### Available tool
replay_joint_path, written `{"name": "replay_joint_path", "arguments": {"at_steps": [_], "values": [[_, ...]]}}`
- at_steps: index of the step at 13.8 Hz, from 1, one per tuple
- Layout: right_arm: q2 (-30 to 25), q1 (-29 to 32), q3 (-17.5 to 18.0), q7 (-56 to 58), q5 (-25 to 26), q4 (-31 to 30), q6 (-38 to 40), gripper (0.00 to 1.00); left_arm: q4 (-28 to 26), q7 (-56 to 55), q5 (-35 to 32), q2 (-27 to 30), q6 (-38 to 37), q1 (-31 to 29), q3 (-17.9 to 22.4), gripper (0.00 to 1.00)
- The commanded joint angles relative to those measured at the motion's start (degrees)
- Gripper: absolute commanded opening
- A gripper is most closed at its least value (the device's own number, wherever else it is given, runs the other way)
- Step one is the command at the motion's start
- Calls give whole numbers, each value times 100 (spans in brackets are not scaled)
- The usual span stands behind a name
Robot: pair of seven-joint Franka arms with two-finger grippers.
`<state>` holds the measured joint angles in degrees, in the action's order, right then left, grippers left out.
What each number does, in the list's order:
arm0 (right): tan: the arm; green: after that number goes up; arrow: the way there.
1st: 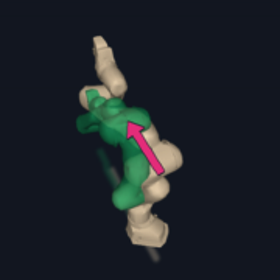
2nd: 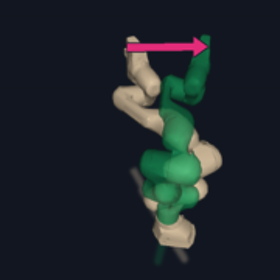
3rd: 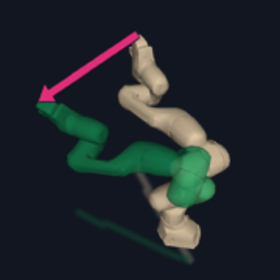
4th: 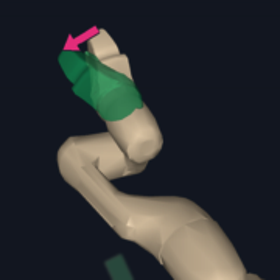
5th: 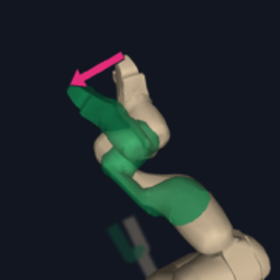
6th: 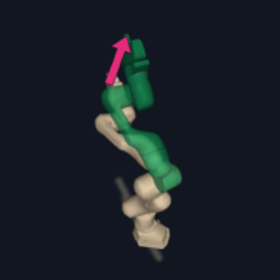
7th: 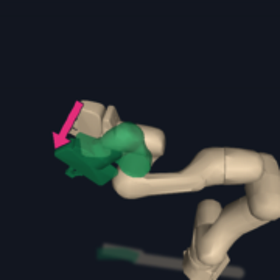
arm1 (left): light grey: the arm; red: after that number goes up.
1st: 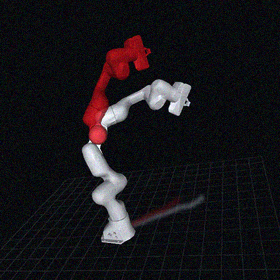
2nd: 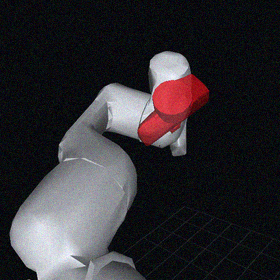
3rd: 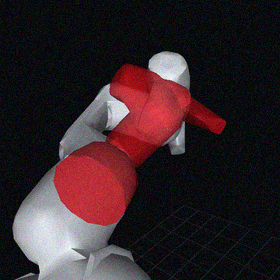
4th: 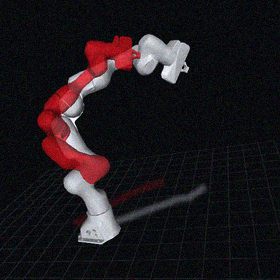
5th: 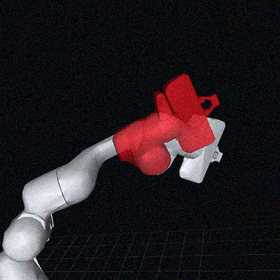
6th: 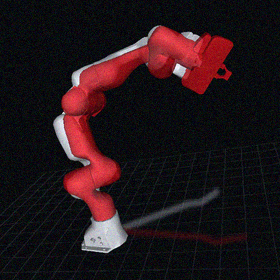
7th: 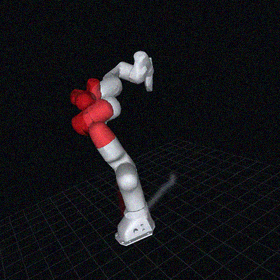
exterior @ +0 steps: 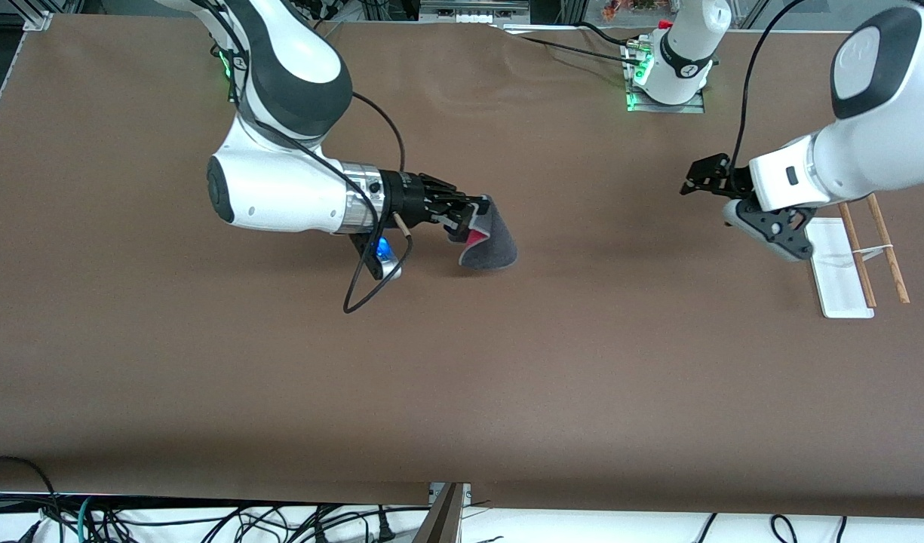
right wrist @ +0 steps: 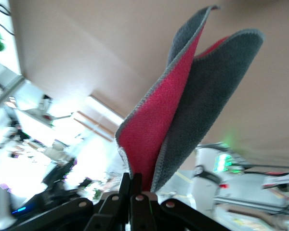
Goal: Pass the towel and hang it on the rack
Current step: 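Grasp the hanging towel with the left gripper beside the right gripper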
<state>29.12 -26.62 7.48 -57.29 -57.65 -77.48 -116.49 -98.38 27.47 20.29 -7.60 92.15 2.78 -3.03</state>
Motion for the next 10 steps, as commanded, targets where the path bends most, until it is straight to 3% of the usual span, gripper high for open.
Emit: {"name": "replay_joint_path", "arguments": {"at_steps": [1, 4, 7, 10], "values": [[190, -220, 16, -326, -422, 286, -521, 0, -23, 1493, 992, -495, -13, -269, -14, 100], [365, -458, 8, -922, -537, 750, -1032, 0, -163, 2959, 1835, -865, 197, -269, -14, 100], [638, -643, 16, -1686, -546, 1392, -1506, 0, -787, 4806, 3083, -1199, 540, -375, -22, 100], [735, -801, 8, -1926, -528, 1605, -1806, 0, -815, 6398, 4181, -1673, 699, -287, -49, 100]]}}
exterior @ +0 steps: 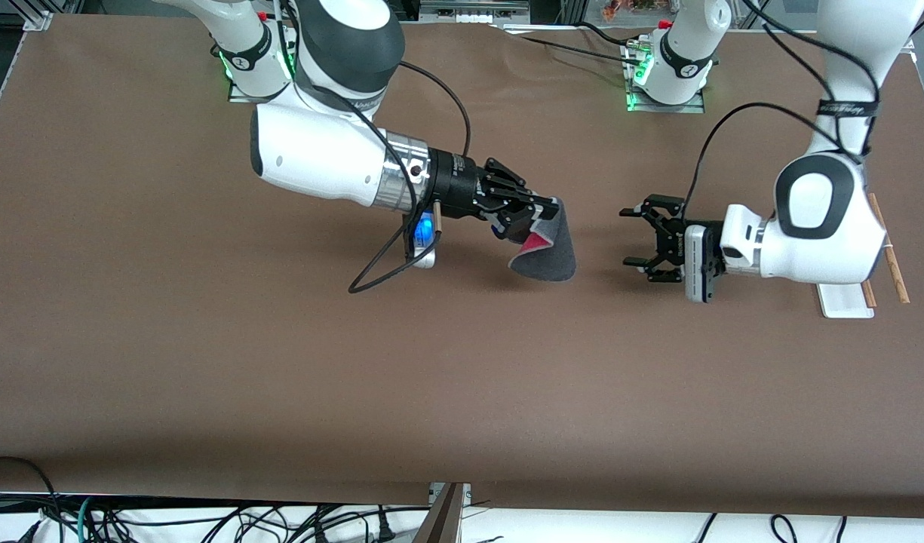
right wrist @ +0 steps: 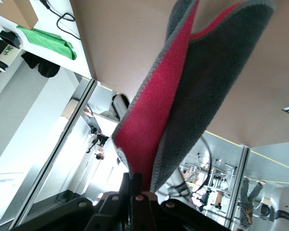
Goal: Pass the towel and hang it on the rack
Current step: 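Grasp the hanging towel with the left gripper beside the right gripper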
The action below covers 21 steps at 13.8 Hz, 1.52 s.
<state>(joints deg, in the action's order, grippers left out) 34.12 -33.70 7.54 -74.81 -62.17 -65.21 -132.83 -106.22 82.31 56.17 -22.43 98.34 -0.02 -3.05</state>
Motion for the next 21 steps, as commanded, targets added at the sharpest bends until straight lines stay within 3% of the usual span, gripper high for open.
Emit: {"name": "replay_joint_path", "arguments": {"at_steps": [1, 8, 11, 12, 13, 14, 15, 18, 19, 20, 21], "values": [[236, -119, 2, -192, -76, 386, -208, 0, -30, 1293, 919, -288, 80, 2, -99, 100], [236, -146, 2, -174, -67, 395, -226, 0, 49, 2693, 2222, -798, 80, 54, -258, 100], [236, -146, 2, -174, -67, 395, -226, 0, 31, 2738, 2302, -807, 53, 107, -371, 86], [245, -146, 2, -174, -67, 395, -226, 0, 31, 2738, 2363, -842, 53, 99, -424, 69], [245, -146, 2, -174, -67, 395, -226, 0, 31, 2747, 2424, -842, 36, 107, -425, 35], [245, -146, 2, -174, -67, 395, -226, 0, 40, 2825, 2434, -851, 36, 107, -434, 9], [245, -146, 2, -174, -67, 395, -226, 0, 40, 2904, 2442, -860, 36, 107, -434, 0], [245, -137, -7, -174, -58, 395, -226, 0, 49, 2940, 2442, -851, 27, 72, -434, 0], [245, -137, -7, -174, -58, 395, -226, 7, 49, 2940, 2434, -851, 27, 55, -434, 0], [245, -137, -16, -166, -58, 395, -226, 30, 49, 2940, 2434, -851, 9, 46, -434, 0], [236, -119, -16, -183, -58, 395, -208, 72, 57, 2940, 2434, -851, -17, 37, -434, 0]]}}
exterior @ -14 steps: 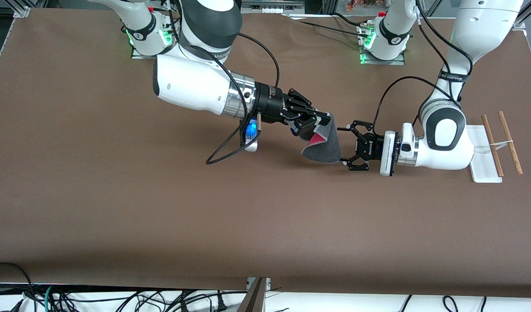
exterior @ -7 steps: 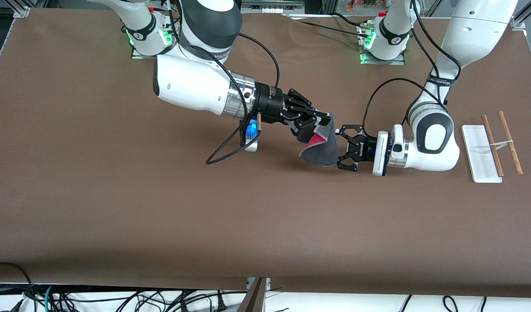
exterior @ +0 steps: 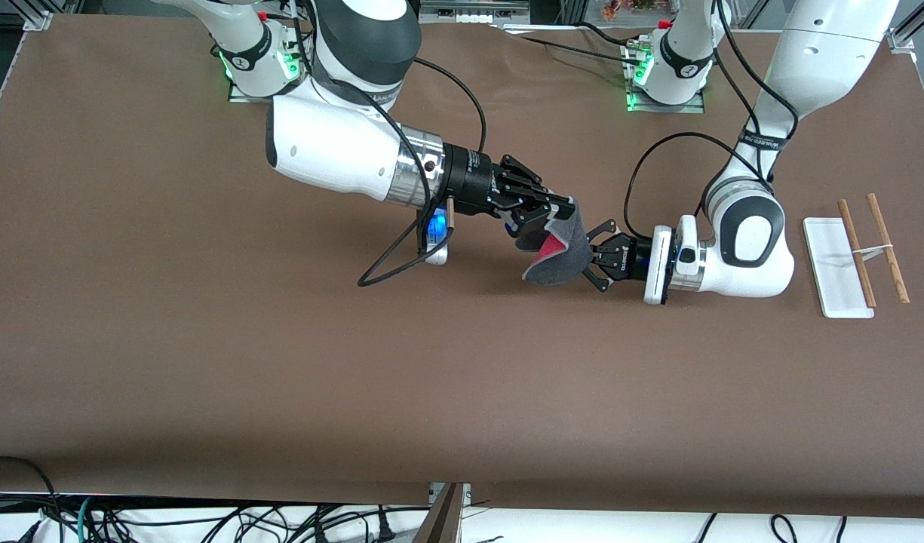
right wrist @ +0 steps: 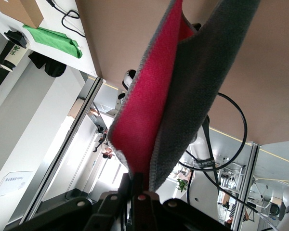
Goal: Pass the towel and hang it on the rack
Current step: 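Open the right gripper and pull back while the left gripper holds towel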
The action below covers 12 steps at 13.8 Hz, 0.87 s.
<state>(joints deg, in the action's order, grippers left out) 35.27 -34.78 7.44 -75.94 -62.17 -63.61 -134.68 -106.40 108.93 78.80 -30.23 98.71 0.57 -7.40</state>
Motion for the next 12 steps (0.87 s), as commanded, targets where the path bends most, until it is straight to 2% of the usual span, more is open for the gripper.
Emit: {"name": "replay_joint_path", "arguments": {"at_steps": [1, 7, 9, 12], "values": [[94, 6, -23, -70, -41, 235, -14, 100, 76, 277, 171, -71, -71, -30, 2, 0], [59, 620, -23, -9, -58, 226, 345, 100, 303, 6, -118, -19, -325, -127, 54, 0], [15, 971, -32, 44, -58, 226, 862, 100, 592, -493, -539, -10, -457, -249, 63, 0], [-29, 1323, -41, 315, 3, 226, 1372, 100, 1242, -1346, -1653, -10, -659, -460, 72, 0]]}}
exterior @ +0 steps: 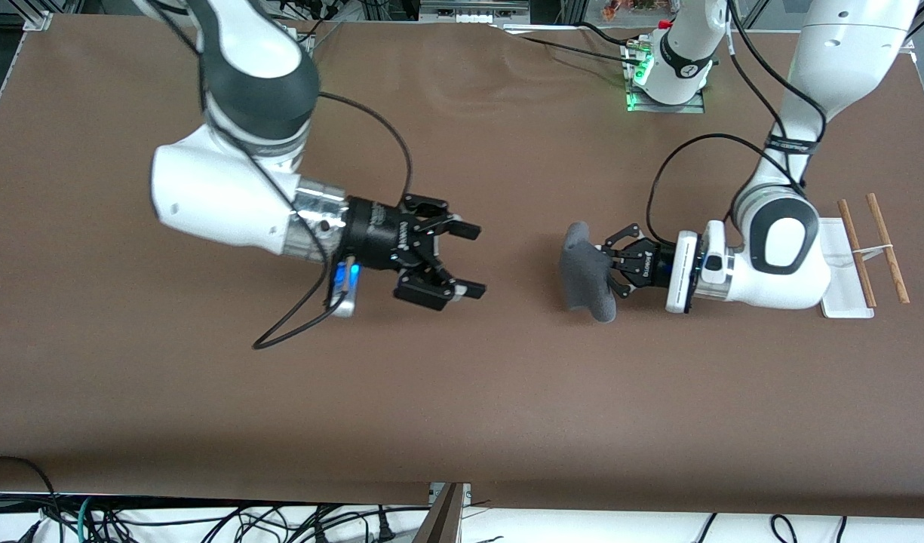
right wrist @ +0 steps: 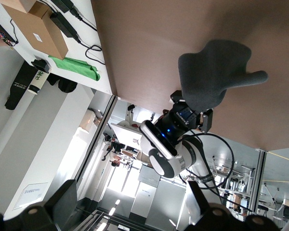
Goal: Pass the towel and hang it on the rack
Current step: 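Open the right gripper and pull back while the left gripper holds towel, then carry the towel with the left gripper over the wooden rack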
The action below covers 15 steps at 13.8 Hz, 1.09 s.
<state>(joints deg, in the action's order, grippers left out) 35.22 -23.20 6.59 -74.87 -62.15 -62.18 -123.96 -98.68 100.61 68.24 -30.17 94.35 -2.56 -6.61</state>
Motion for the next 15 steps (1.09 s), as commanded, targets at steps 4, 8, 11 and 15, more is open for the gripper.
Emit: {"name": "replay_joint_path", "arguments": {"at_steps": [4, 8, 11, 15], "values": [[-470, 308, -262, 1139, 659, -327, 1337, 100, 1542, -1454, -2652, -24, -837, -456, -15, 0], [-1805, 316, -922, 2395, 1020, -1890, 1892, 100, 1738, -1659, -4113, -24, -1313, -886, 28, 0], [-2606, 316, -1739, 3835, 1651, -2701, 2972, 100, 1861, -1632, -5615, -15, -1726, -1422, 204, 0], [-3082, 316, -1899, 5259, 3504, -2905, 3553, 100, 2046, -1553, -7243, 2, -1815, -1888, 265, 0]]}}
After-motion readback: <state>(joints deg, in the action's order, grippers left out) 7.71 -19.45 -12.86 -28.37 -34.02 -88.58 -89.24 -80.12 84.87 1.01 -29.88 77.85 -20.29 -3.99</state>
